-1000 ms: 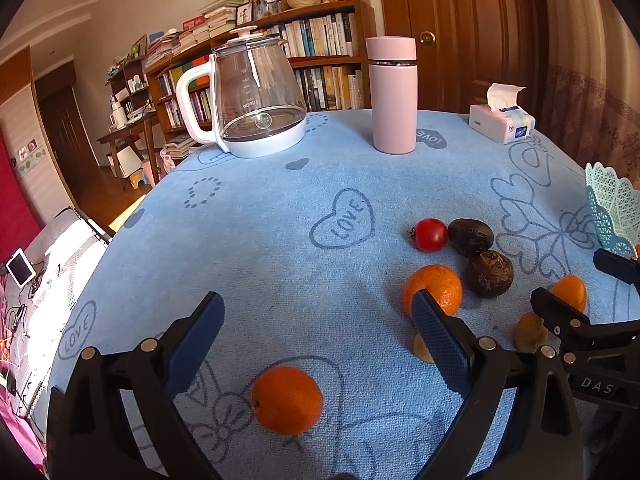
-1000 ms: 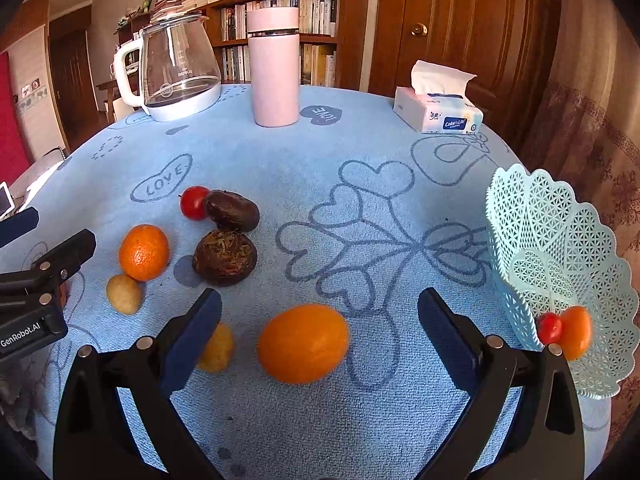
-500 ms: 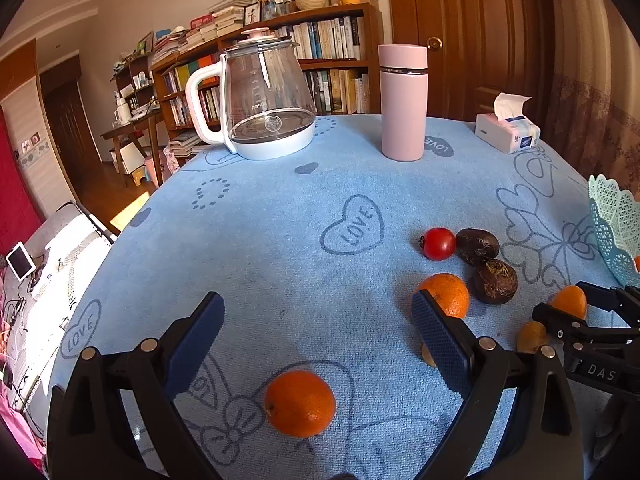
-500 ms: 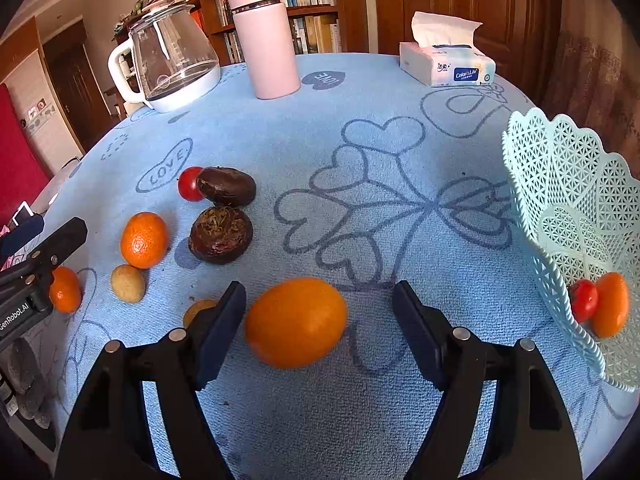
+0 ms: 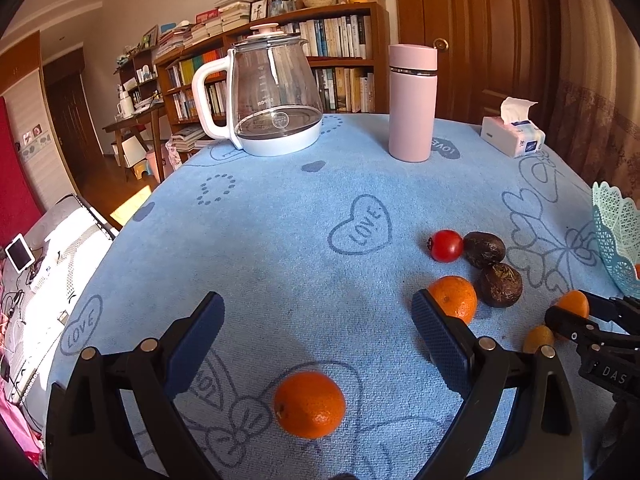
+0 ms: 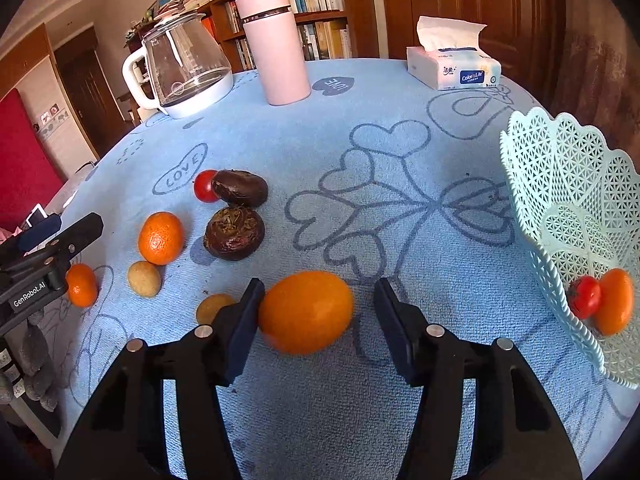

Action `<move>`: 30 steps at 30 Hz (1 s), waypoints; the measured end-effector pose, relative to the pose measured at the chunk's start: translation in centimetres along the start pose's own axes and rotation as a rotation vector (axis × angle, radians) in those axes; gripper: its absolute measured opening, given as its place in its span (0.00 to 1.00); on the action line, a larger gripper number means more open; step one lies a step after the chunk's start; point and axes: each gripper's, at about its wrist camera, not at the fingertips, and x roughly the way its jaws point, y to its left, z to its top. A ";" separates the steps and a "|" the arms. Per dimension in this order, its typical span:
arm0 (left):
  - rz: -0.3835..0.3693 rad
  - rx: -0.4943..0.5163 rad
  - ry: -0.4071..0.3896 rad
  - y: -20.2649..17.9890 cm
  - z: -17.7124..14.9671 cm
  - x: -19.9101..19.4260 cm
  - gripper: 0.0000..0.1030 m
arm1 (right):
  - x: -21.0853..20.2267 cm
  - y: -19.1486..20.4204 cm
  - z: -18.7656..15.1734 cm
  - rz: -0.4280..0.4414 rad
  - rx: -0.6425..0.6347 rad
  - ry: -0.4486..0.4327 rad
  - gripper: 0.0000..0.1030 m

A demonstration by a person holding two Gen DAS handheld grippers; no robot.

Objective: Organize fruits

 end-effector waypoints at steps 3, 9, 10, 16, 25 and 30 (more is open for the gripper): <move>-0.001 0.002 -0.002 -0.1 0.0 0.0 0.91 | -0.1 0.6 0.0 -0.011 -0.030 -0.004 0.44; -0.014 0.013 -0.005 -0.4 -0.1 -0.2 0.91 | -0.9 -0.5 0.1 0.009 0.026 -0.043 0.44; -0.019 0.020 -0.005 -0.6 -0.2 -0.2 0.91 | -1.2 -0.6 0.2 0.014 0.033 -0.056 0.44; -0.084 0.069 0.012 -2.2 -0.4 -0.2 0.91 | -2.3 -0.8 0.5 0.031 0.054 -0.114 0.44; -0.182 0.145 0.053 -5.0 0.0 1.2 0.86 | -2.6 -0.9 0.6 0.033 0.062 -0.126 0.44; -0.244 0.156 0.101 -5.8 0.2 2.6 0.66 | -2.6 -1.0 0.6 0.031 0.064 -0.124 0.44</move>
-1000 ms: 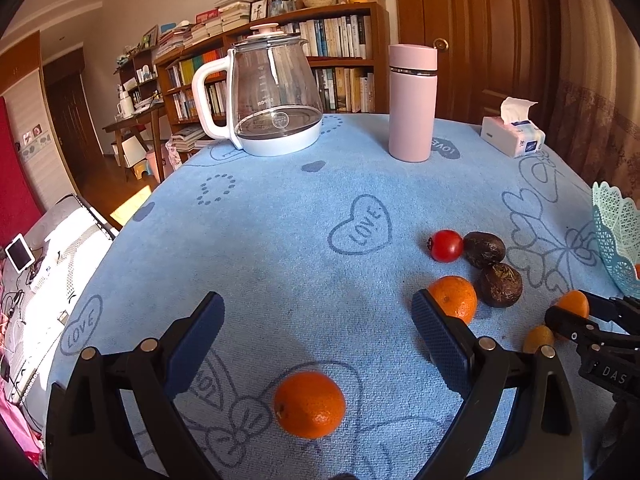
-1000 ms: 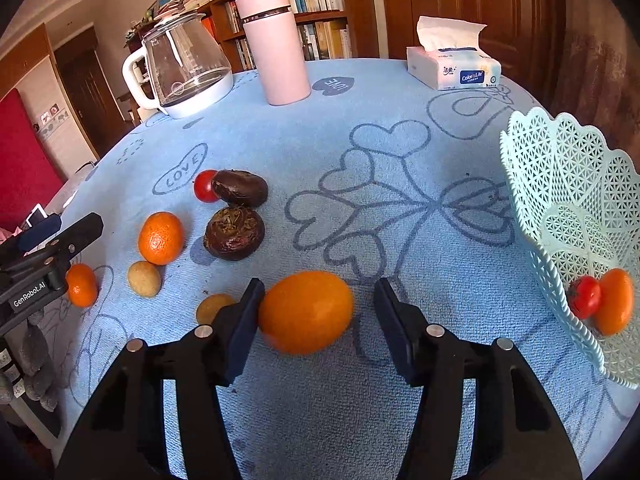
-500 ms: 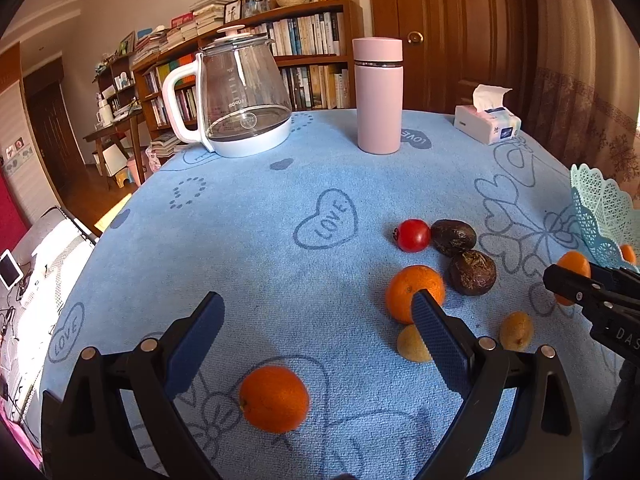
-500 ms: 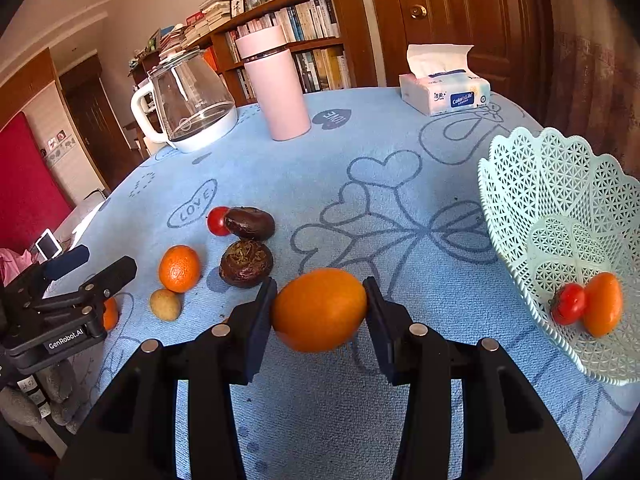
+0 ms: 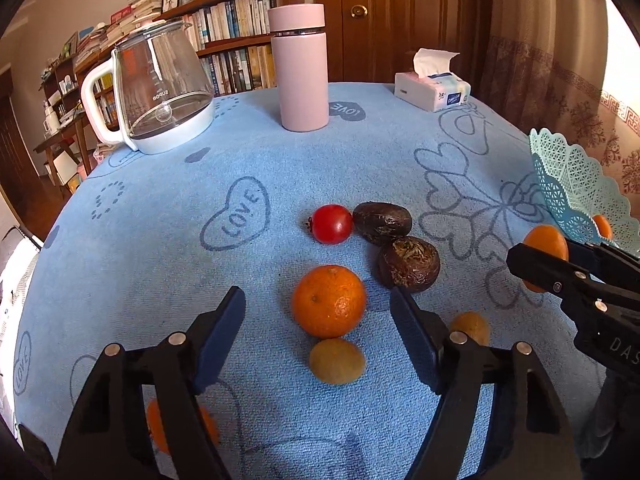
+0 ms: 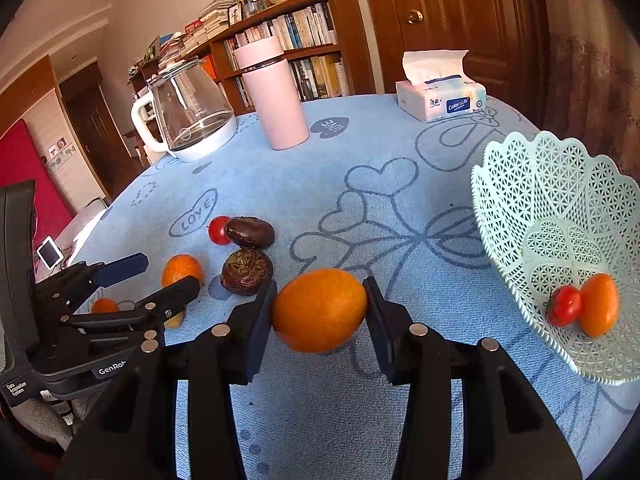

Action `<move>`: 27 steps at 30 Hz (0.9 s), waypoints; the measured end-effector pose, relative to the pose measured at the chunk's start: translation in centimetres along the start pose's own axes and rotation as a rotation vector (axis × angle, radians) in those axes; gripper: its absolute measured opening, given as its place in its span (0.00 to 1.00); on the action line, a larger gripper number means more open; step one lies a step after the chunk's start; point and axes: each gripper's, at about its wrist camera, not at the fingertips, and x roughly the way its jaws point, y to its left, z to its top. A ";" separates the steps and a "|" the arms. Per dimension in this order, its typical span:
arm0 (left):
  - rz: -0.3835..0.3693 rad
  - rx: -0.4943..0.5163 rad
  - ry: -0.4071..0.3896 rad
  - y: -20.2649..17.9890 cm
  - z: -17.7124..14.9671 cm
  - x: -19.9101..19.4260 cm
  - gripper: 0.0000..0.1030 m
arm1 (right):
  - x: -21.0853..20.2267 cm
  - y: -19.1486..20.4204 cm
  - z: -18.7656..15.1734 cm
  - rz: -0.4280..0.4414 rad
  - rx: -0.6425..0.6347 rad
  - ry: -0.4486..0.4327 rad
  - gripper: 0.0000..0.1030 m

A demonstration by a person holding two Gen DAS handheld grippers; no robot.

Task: Organize fruits
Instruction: 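Lift the large orange with the right gripper while the left gripper grasps an orange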

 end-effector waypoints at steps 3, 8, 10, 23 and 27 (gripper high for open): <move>-0.060 -0.021 0.039 0.3 0.1 1.0 0.48 | 0.0 0.1 -0.1 -0.001 -0.002 0.000 0.44; -0.098 -0.063 0.045 1.0 -0.2 1.1 0.39 | -0.1 0.0 0.0 0.001 0.003 -0.009 0.44; -0.089 -0.061 0.027 1.0 -0.3 0.8 0.39 | -0.3 -0.1 0.1 0.005 0.007 -0.019 0.44; -0.008 -0.027 -0.102 0.3 -0.6 -1.9 0.39 | -1.9 -0.7 0.5 0.007 0.033 -0.091 0.44; 0.010 -0.024 -0.117 0.3 -0.7 -2.2 0.39 | -2.4 -1.1 0.7 0.005 0.051 -0.114 0.44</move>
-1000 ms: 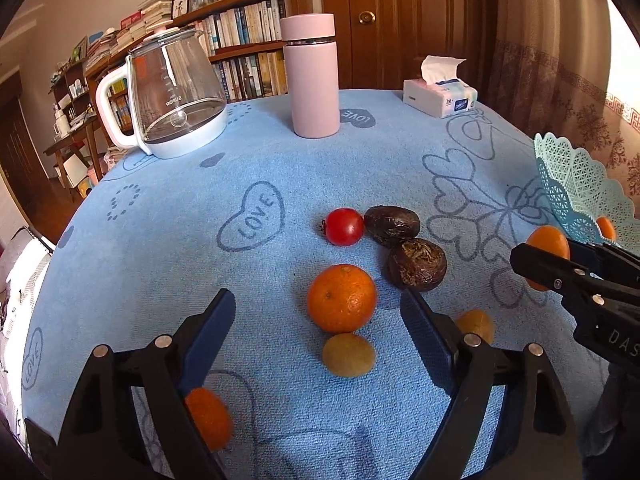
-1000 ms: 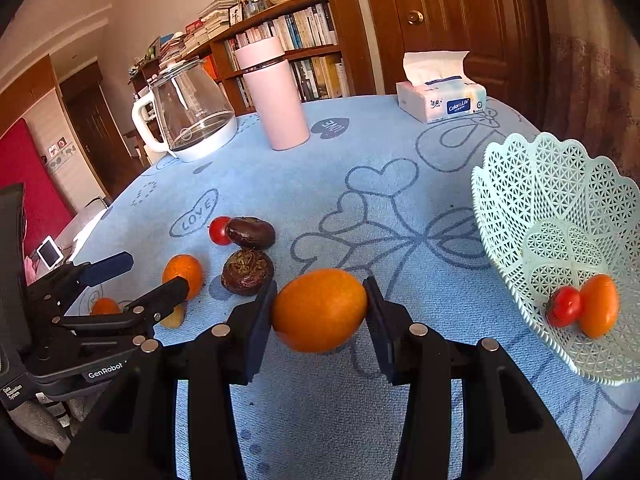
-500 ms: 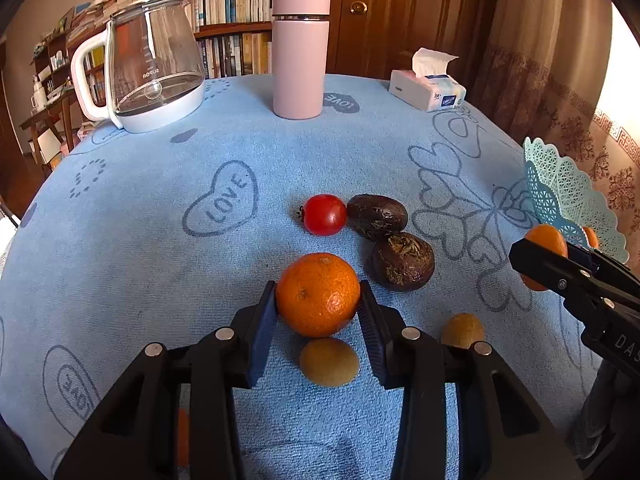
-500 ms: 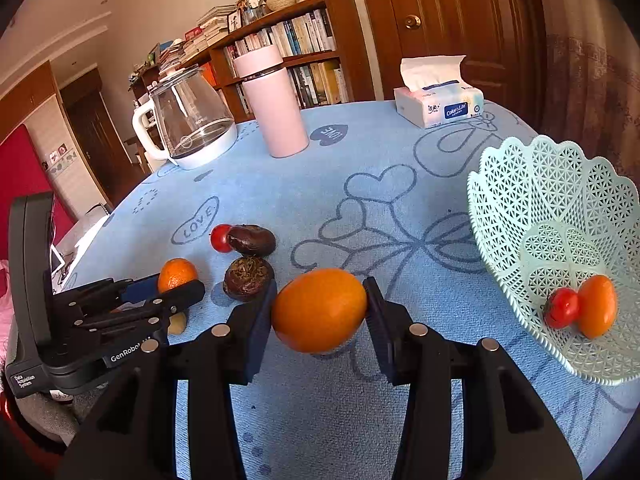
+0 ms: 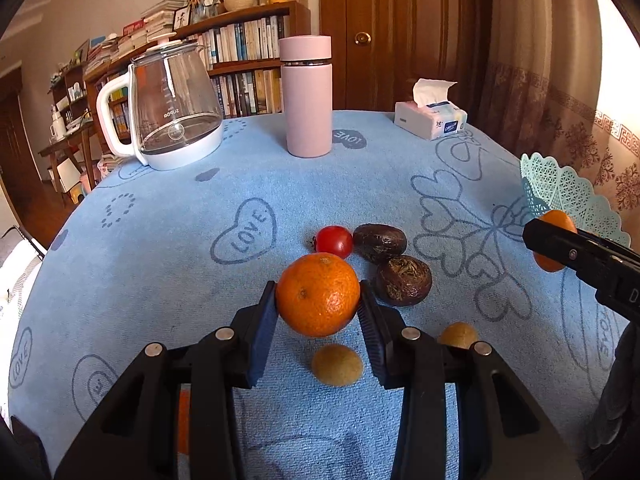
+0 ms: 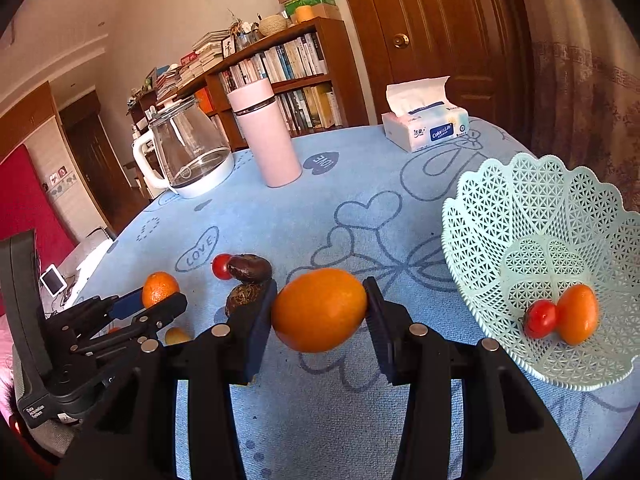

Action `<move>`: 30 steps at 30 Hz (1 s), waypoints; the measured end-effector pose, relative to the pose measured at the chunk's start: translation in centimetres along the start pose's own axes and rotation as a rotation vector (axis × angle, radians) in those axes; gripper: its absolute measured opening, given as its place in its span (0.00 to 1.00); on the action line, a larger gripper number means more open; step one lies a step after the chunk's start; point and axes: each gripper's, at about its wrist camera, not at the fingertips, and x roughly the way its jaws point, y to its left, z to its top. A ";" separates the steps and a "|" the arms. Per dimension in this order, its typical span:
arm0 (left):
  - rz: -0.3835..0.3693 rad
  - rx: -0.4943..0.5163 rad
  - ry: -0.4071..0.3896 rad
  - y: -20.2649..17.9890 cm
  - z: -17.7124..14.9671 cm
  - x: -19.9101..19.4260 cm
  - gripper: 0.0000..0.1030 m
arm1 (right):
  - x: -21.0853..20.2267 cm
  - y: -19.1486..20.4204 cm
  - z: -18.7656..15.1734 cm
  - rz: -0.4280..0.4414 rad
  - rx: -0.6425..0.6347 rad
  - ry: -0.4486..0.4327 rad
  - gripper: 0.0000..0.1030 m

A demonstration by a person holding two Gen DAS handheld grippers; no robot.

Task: Organize fruits
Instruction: 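Lift the large orange with the right gripper while the left gripper grasps an orange, then carry the large orange into the green basket and open the right gripper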

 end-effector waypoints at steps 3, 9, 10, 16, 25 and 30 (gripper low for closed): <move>0.014 0.006 -0.008 -0.1 -0.1 -0.1 0.39 | -0.3 -0.3 0.2 -0.004 0.012 -0.014 0.44; 0.043 0.025 -0.028 -0.4 -0.1 -0.4 0.39 | -1.0 -1.0 0.6 -0.017 0.033 -0.037 0.44; 0.045 0.027 -0.029 -0.5 -0.1 -0.4 0.39 | -1.1 -1.1 0.7 -0.019 0.036 -0.041 0.44; 0.067 0.040 -0.037 -0.9 -0.2 -0.7 0.39 | -2.2 -2.0 1.3 -0.041 0.056 -0.074 0.44; 0.089 0.058 -0.050 -1.4 -0.3 -1.0 0.39 | -3.5 -4.5 2.1 -0.090 0.106 -0.109 0.44; 0.098 0.065 -0.056 -1.6 -0.3 -1.3 0.39 | -4.2 -6.3 2.4 -0.130 0.142 -0.129 0.44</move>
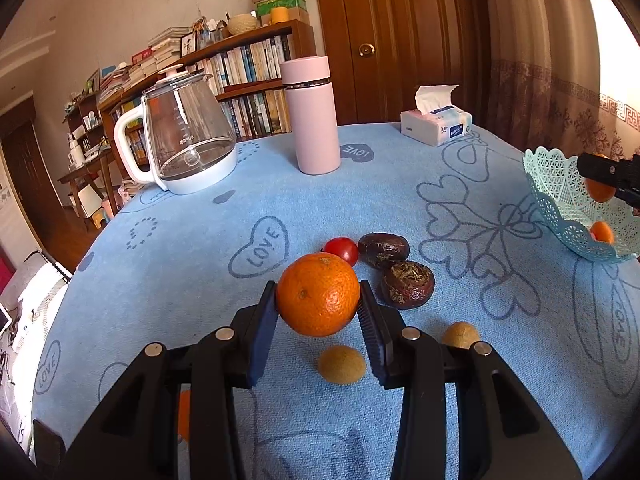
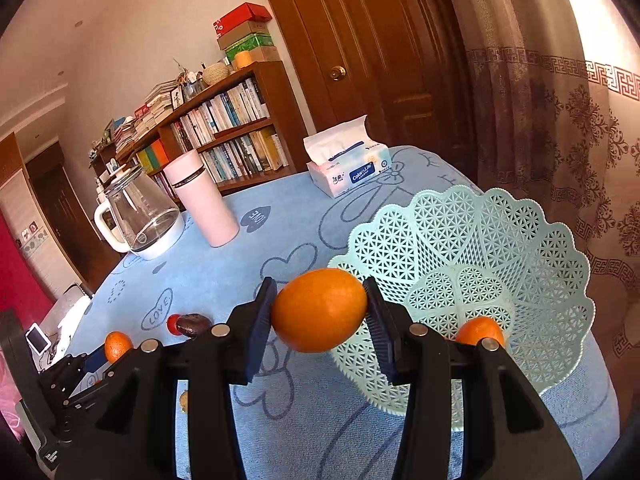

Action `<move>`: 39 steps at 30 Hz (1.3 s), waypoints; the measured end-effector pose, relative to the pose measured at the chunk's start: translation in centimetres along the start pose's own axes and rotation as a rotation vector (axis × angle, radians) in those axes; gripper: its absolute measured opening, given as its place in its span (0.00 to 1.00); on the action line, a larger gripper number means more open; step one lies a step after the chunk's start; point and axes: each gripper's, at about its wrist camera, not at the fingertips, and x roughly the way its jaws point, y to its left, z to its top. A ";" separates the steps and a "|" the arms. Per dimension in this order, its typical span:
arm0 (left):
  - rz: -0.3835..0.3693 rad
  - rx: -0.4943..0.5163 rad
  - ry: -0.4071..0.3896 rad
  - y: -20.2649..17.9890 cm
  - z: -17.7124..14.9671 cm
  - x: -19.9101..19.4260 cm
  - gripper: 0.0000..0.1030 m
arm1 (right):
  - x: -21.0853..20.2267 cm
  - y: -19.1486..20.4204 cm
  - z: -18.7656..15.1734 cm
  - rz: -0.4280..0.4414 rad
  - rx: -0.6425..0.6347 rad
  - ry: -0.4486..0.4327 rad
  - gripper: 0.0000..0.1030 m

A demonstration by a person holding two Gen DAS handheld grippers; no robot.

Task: Organize fruits
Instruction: 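Carry the large orange into the green basket and open the right gripper, then carry the orange into the green basket and open the left gripper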

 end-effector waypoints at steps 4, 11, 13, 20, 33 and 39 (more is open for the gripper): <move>0.006 0.004 0.004 -0.2 0.0 -0.1 0.39 | -0.4 -1.7 0.5 -0.046 0.035 -0.015 0.44; 0.008 0.014 0.007 -0.7 -0.2 -0.3 0.39 | -0.6 -4.9 1.1 -0.140 0.104 -0.023 0.44; 0.008 0.016 0.007 -0.8 -0.2 -0.4 0.39 | -0.5 -5.5 1.1 -0.162 0.117 -0.018 0.44; 0.015 0.030 0.006 -1.2 -0.2 -0.6 0.39 | -0.9 -6.7 1.1 -0.196 0.165 -0.043 0.54; 0.013 0.048 0.002 -1.9 -0.2 -1.0 0.39 | -1.7 -7.3 1.2 -0.209 0.203 -0.090 0.69; 0.009 0.062 -0.007 -2.4 -0.1 -1.4 0.39 | -1.9 -7.5 1.3 -0.208 0.210 -0.097 0.71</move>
